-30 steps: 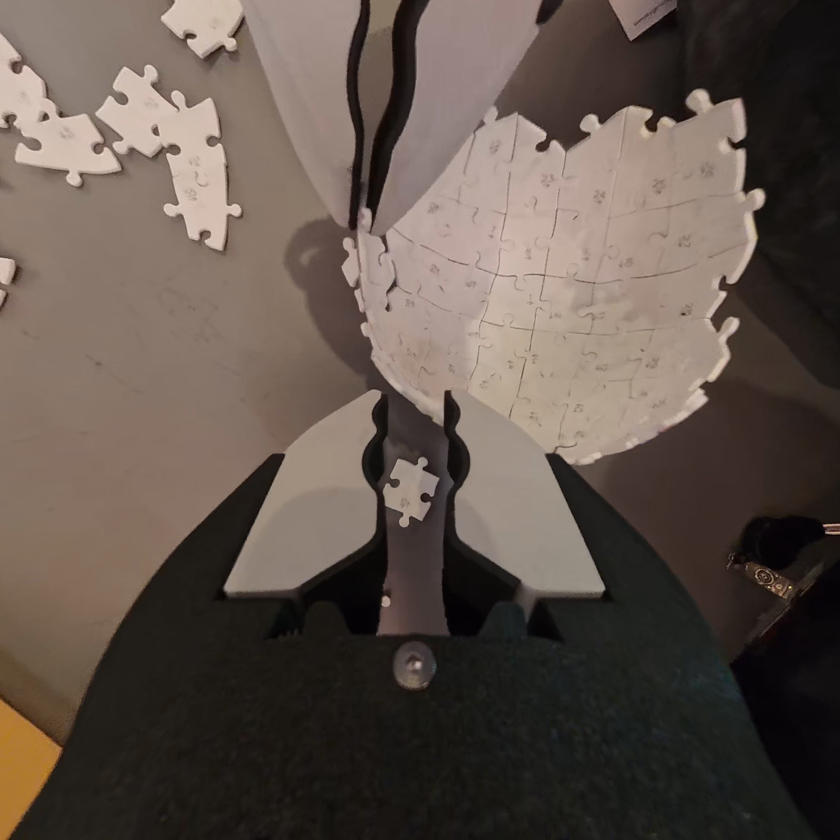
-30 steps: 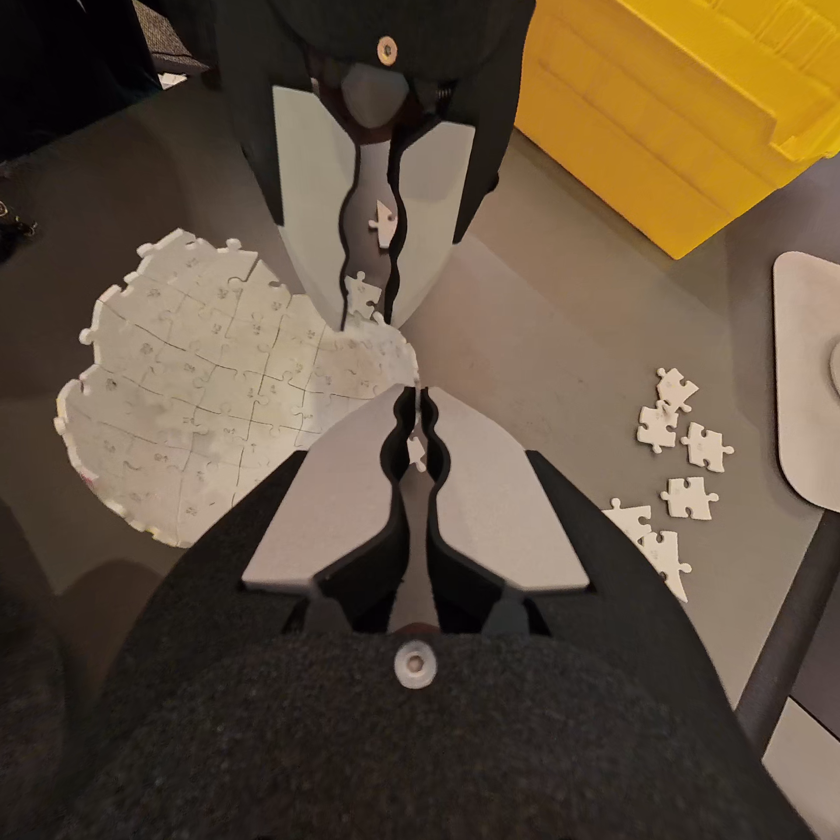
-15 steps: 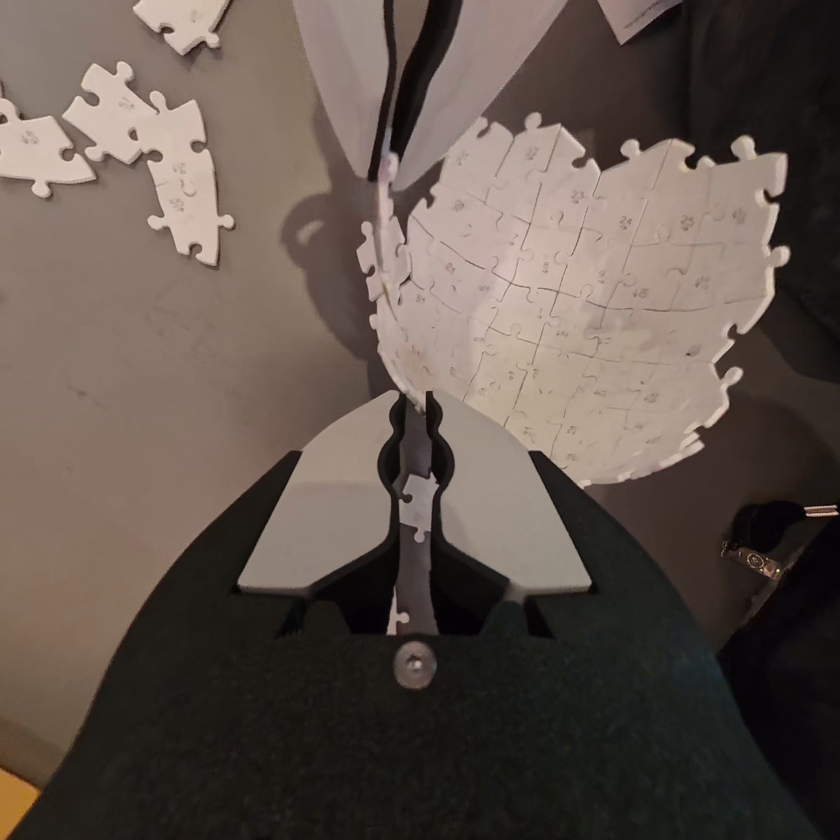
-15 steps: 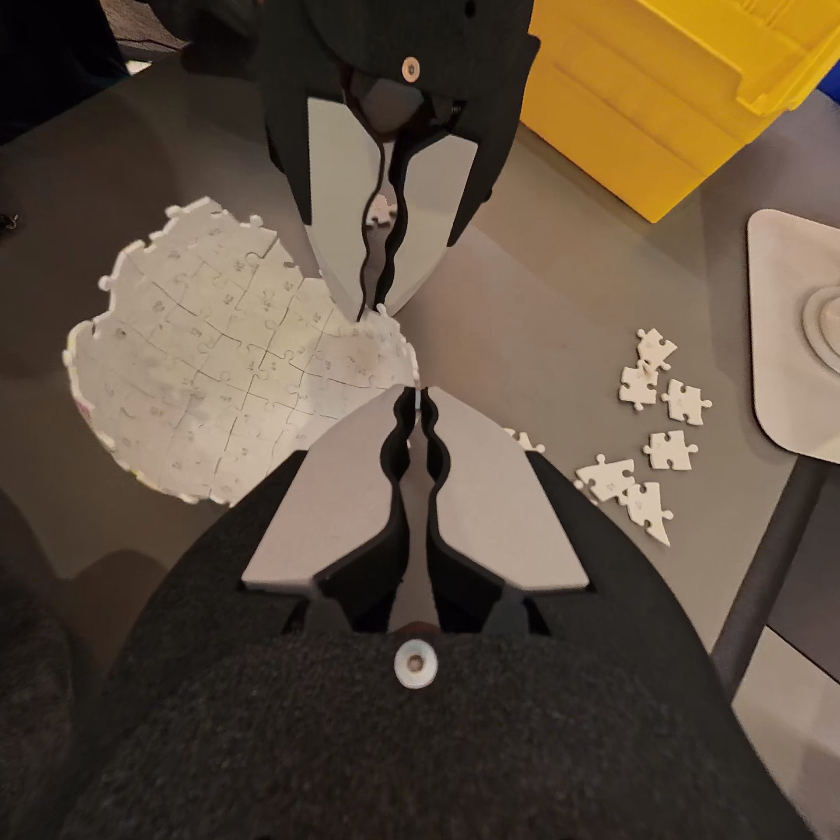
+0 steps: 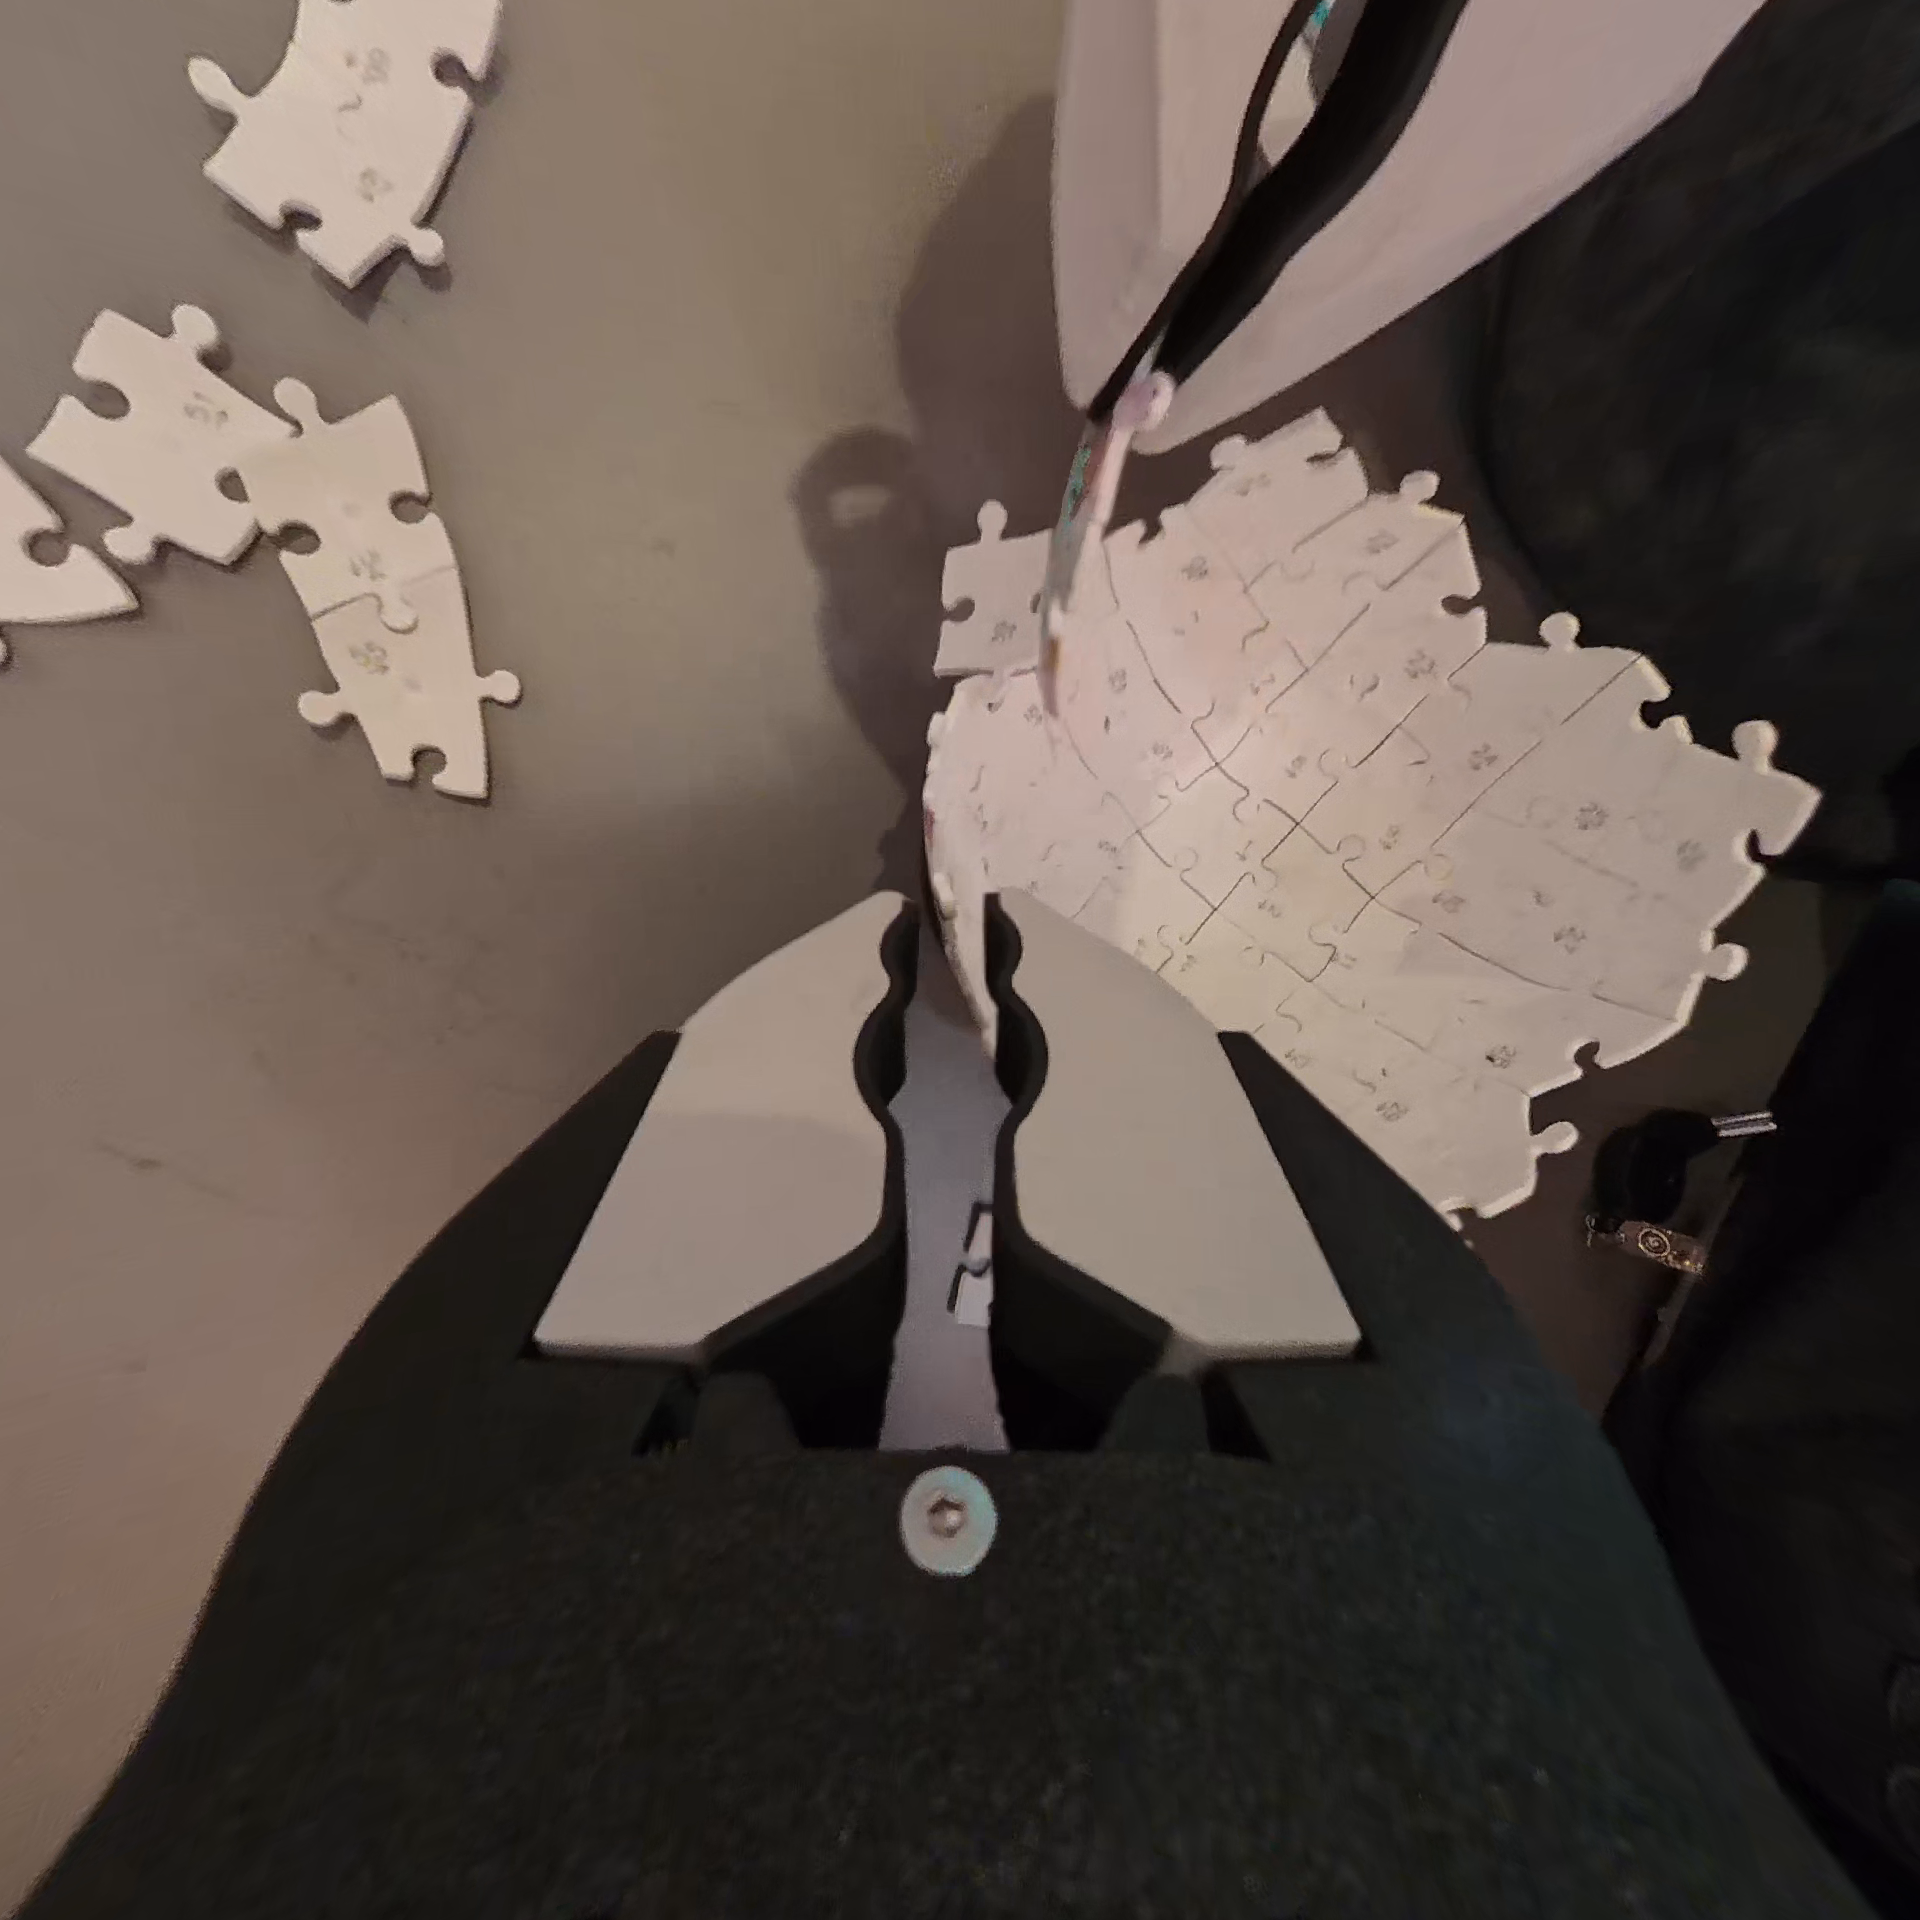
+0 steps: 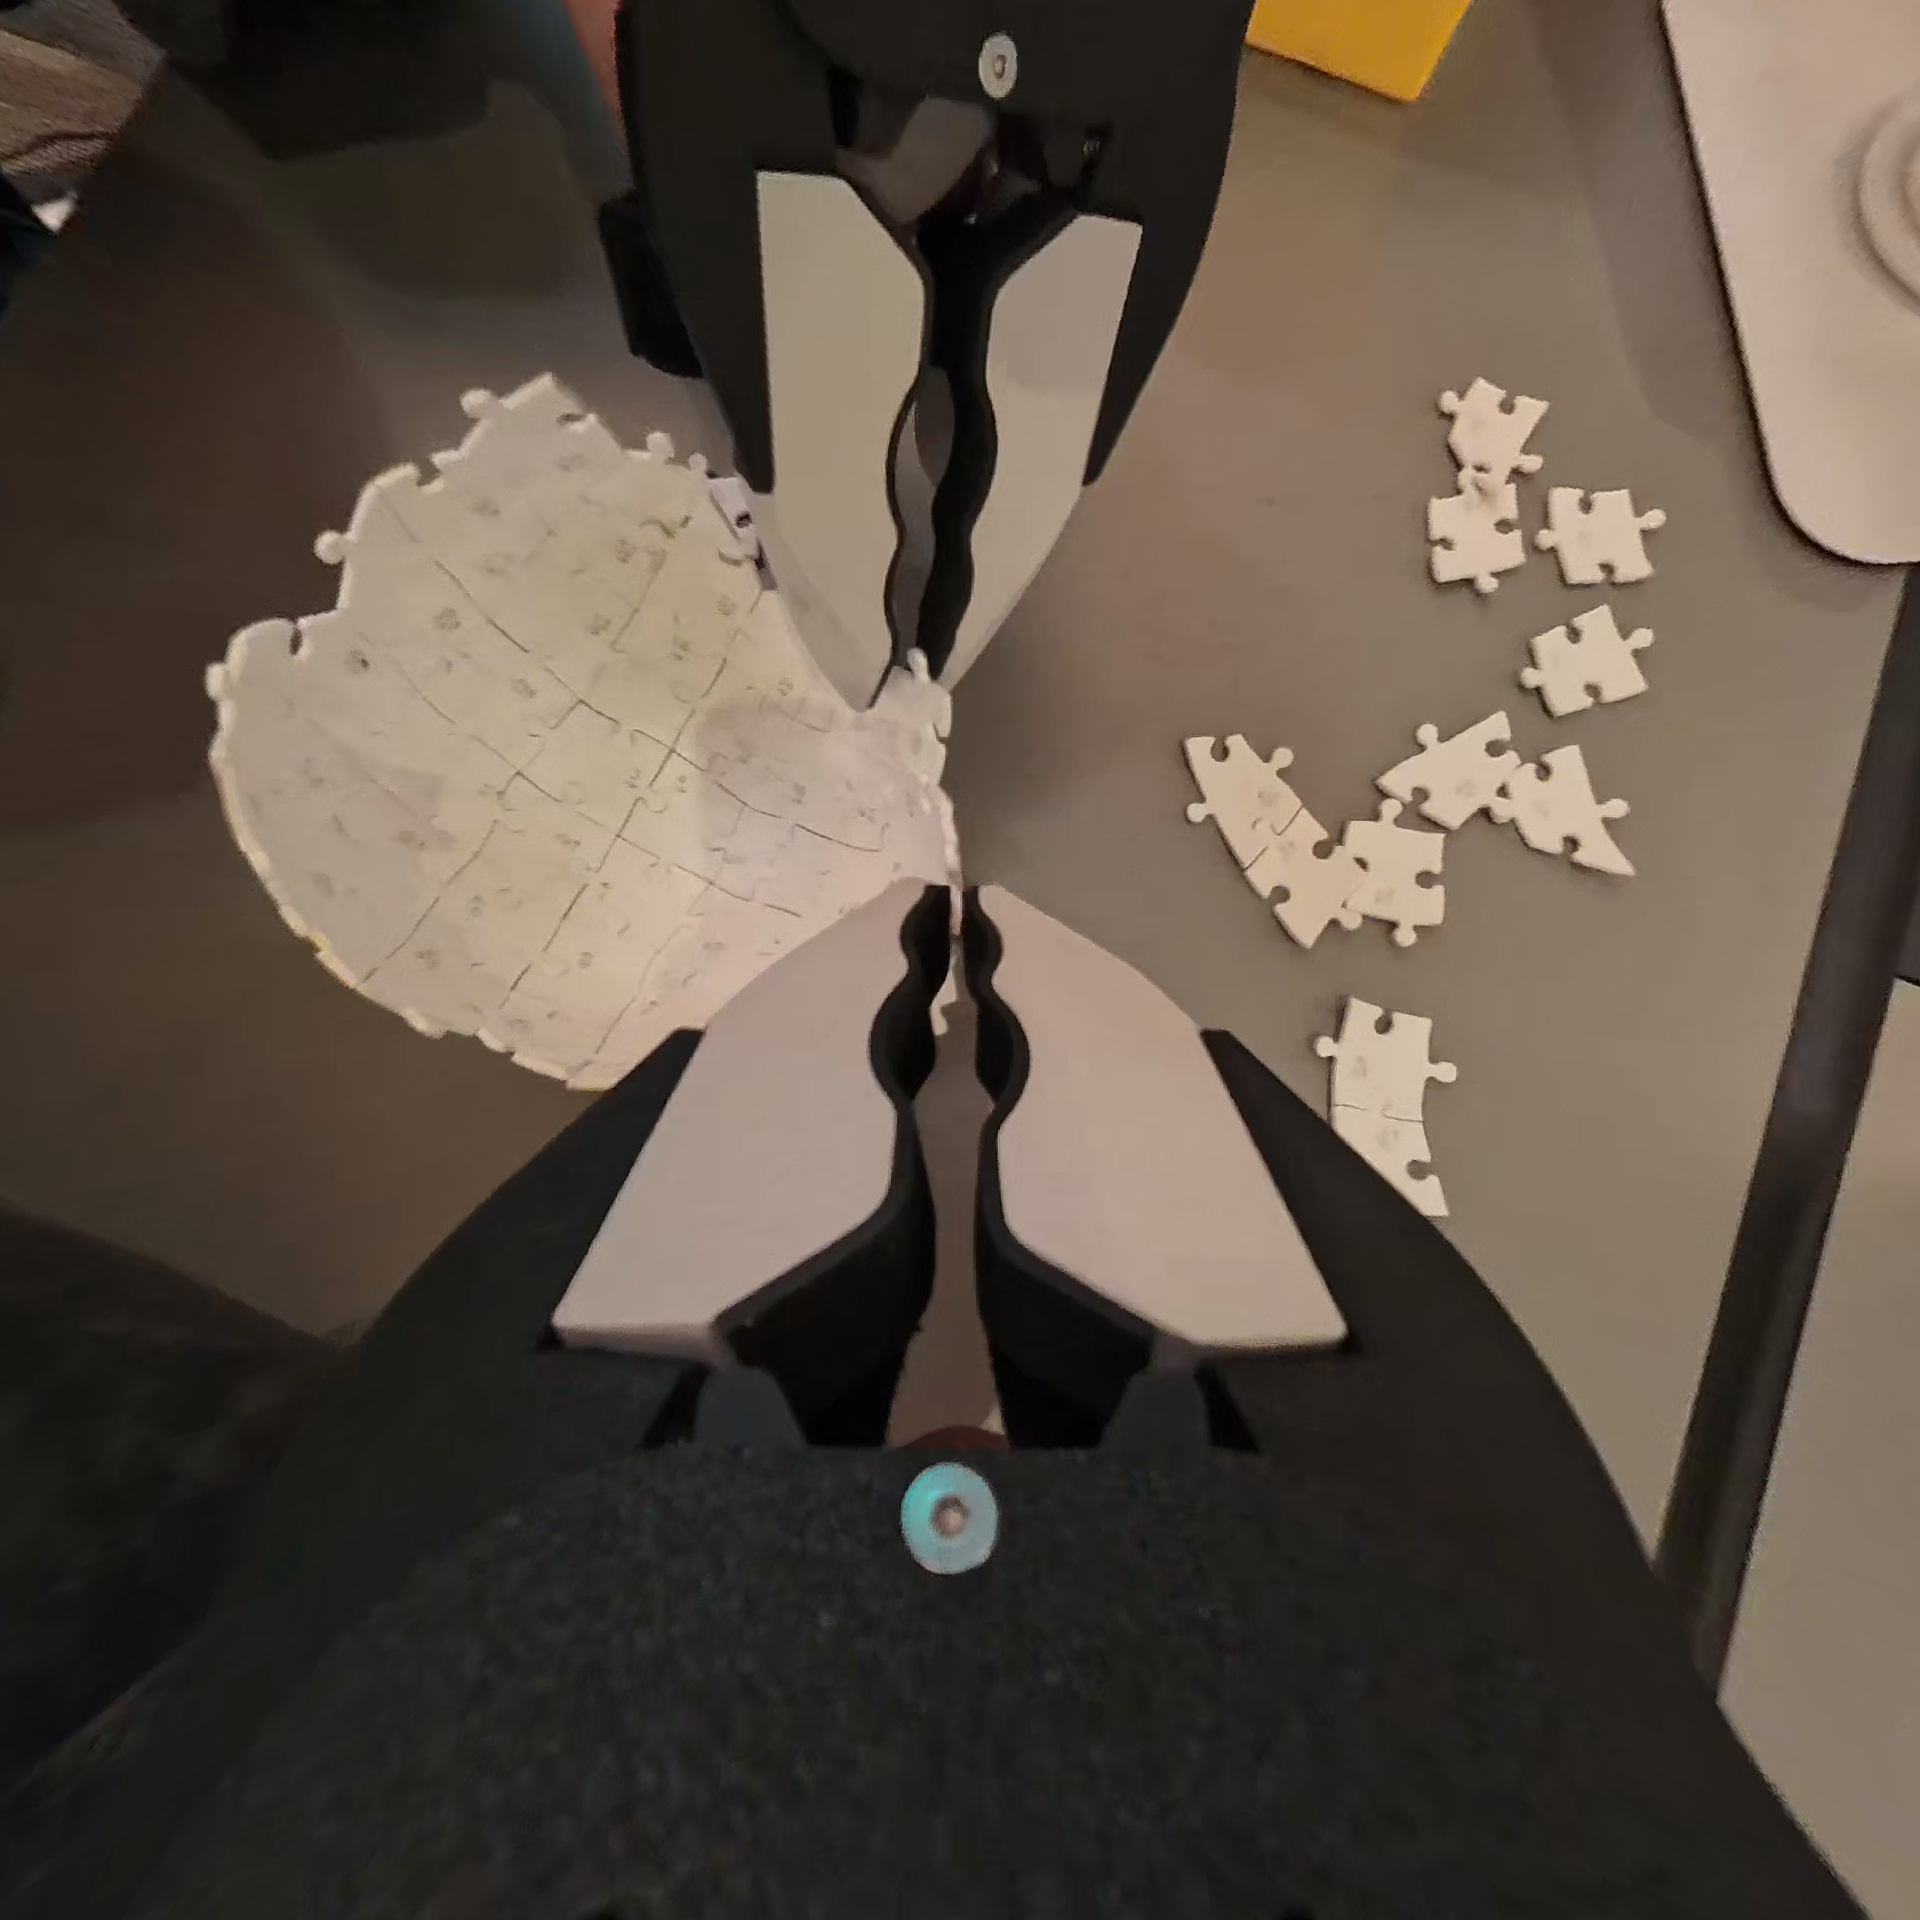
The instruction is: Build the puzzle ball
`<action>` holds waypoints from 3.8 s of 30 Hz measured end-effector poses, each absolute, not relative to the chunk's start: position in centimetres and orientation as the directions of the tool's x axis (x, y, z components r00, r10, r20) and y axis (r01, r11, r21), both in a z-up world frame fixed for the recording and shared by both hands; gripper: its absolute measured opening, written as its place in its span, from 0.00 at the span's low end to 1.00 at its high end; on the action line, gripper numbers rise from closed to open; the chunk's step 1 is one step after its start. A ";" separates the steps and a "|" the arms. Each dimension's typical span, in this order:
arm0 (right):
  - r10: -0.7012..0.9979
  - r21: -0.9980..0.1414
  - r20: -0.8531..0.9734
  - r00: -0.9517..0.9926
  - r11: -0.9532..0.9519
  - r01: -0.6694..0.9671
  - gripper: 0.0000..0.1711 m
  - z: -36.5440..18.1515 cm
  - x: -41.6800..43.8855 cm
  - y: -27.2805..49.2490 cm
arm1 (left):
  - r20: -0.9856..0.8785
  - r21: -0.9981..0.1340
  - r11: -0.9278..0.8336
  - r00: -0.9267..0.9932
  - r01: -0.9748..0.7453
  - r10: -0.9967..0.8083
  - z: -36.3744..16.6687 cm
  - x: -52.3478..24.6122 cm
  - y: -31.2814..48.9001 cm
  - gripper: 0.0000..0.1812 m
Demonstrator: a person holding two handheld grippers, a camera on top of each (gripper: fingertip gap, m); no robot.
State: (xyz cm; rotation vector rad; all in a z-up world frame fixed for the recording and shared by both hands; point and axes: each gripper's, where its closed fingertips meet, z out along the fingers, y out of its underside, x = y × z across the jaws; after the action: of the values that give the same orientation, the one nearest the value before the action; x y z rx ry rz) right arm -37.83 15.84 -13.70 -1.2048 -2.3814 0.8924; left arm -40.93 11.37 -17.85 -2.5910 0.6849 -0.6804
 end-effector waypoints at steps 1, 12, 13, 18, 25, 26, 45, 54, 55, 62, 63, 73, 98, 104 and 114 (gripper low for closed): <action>0.812 -0.657 0.019 -0.584 0.450 0.605 0.01 -13.6 -38.0 15.7 | 0.361 -0.471 -0.810 0.762 -0.349 -0.538 -17.7 -40.9 11.5 0.07; 0.832 -0.650 0.074 -0.549 0.458 0.606 0.01 -14.1 -39.5 15.4 | 0.377 -0.472 -0.815 0.760 -0.335 -0.530 -18.4 -40.6 12.1 0.07; 0.834 -0.649 0.075 -0.547 0.457 0.609 0.01 -14.2 -39.5 15.3 | 0.377 -0.471 -0.816 0.760 -0.335 -0.529 -18.4 -40.6 12.1 0.07; 0.850 -0.653 0.076 -0.521 0.437 0.619 0.01 -14.5 -39.5 15.5 | 0.374 -0.477 -0.816 0.765 -0.326 -0.524 -18.4 -40.4 12.1 0.06; 0.862 -0.663 0.069 -0.503 0.416 0.622 0.01 -14.6 -39.7 15.5 | 0.346 -0.509 -0.808 0.790 -0.296 -0.507 -17.6 -40.9 12.6 0.08; 0.863 -0.666 0.066 -0.500 0.412 0.622 0.01 -14.6 -39.7 15.5 | 0.344 -0.515 -0.806 0.791 -0.291 -0.505 -17.5 -40.9 12.6 0.08; 0.879 -0.710 0.046 -0.475 0.363 0.603 0.01 -14.9 -40.1 16.2 | 0.321 -0.523 -0.820 0.839 -0.230 -0.440 -17.5 -41.0 13.3 0.11; 0.876 -0.722 0.060 -0.478 0.369 0.586 0.01 -15.0 -40.3 16.2 | 0.303 -0.531 -0.819 0.855 -0.215 -0.421 -17.3 -41.5 13.7 0.02; 0.877 -0.723 0.059 -0.477 0.367 0.585 0.01 -15.0 -40.4 16.2 | 0.300 -0.531 -0.819 0.855 -0.218 -0.422 -17.4 -41.5 13.7 0.02; 0.869 -0.742 0.088 -0.487 0.383 0.551 0.01 -14.9 -40.6 16.3 | 0.250 -0.538 -0.804 0.863 -0.253 -0.438 -17.3 -41.8 13.8 0.01; 0.869 -0.746 0.085 -0.488 0.380 0.547 0.01 -15.0 -40.6 16.3 | 0.248 -0.538 -0.804 0.863 -0.255 -0.440 -17.3 -41.8 13.8 0.01; 0.863 -0.787 0.089 -0.497 0.367 0.497 0.01 -14.9 -40.9 16.3 | 0.270 -0.519 -0.808 0.843 -0.280 -0.465 -17.7 -41.2 13.5 0.09; 0.851 -0.816 0.102 -0.516 0.368 0.445 0.01 -15.0 -40.9 16.1 | 0.207 -0.514 -0.790 0.845 -0.335 -0.493 -18.2 -41.5 14.2 0.01; 0.855 -0.823 0.095 -0.511 0.355 0.442 0.01 -14.9 -41.1 16.1 | 0.281 -0.538 -0.791 0.823 -0.291 -0.494 -17.3 -41.2 13.9 0.08; 0.848 -0.835 0.111 -0.518 0.362 0.414 0.01 -14.9 -41.2 16.1 | 0.502 -0.624 -0.781 0.761 -0.010 -0.411 -15.0 -44.7 15.1 0.07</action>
State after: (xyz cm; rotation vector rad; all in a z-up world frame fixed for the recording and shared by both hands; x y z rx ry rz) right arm -41.24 16.05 -14.87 -1.0898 -2.0882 1.0553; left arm -44.65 15.07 -14.99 -2.3416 0.3134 -0.8578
